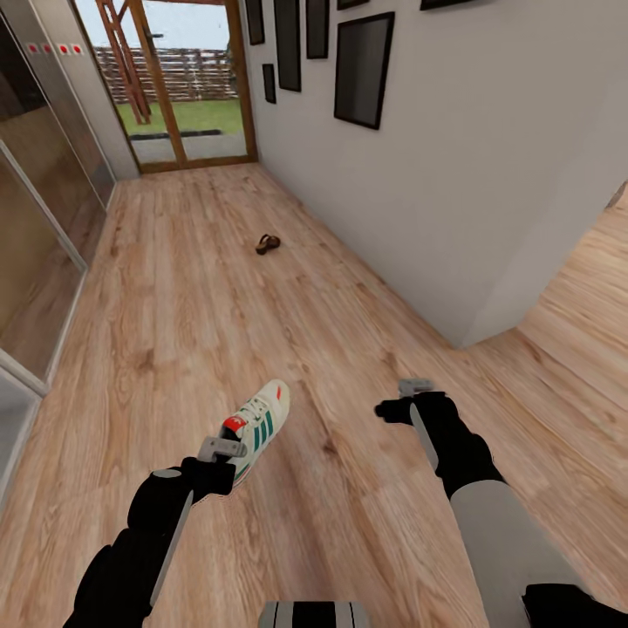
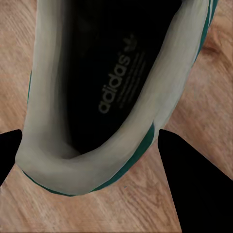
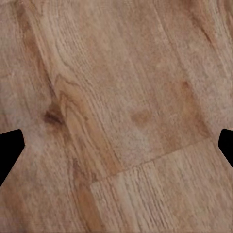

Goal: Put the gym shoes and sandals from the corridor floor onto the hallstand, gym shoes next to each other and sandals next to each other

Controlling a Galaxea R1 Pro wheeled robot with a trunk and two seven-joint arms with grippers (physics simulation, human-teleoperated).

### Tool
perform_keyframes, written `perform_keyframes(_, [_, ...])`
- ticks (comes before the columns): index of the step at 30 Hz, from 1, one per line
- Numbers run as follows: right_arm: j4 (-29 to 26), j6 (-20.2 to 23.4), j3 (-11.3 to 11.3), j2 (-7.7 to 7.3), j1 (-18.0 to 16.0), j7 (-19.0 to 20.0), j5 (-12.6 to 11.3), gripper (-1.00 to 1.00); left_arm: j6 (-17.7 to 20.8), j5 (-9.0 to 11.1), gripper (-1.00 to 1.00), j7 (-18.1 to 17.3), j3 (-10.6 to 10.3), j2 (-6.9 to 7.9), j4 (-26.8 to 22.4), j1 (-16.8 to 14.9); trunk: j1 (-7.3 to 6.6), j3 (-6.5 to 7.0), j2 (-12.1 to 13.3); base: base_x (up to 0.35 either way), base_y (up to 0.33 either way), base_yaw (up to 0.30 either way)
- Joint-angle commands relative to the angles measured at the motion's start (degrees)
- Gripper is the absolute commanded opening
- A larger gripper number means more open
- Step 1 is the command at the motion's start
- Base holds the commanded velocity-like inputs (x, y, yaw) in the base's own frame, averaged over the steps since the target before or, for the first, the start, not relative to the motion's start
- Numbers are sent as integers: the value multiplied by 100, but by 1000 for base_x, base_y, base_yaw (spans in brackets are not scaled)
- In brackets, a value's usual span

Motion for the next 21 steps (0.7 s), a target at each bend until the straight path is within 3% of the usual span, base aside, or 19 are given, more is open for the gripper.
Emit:
perform_keyframes(1, [1, 0, 0, 0, 0, 0, -2, 100, 0, 2, -100, -8, 0, 1, 0, 0, 0, 0, 0, 301, 189, 4])
perform_keyframes(21, [-4, 0, -9, 0, 0, 0, -9, 100, 0, -1, -100, -8, 0, -6, 0, 0, 0, -16, 0, 301, 196, 22])
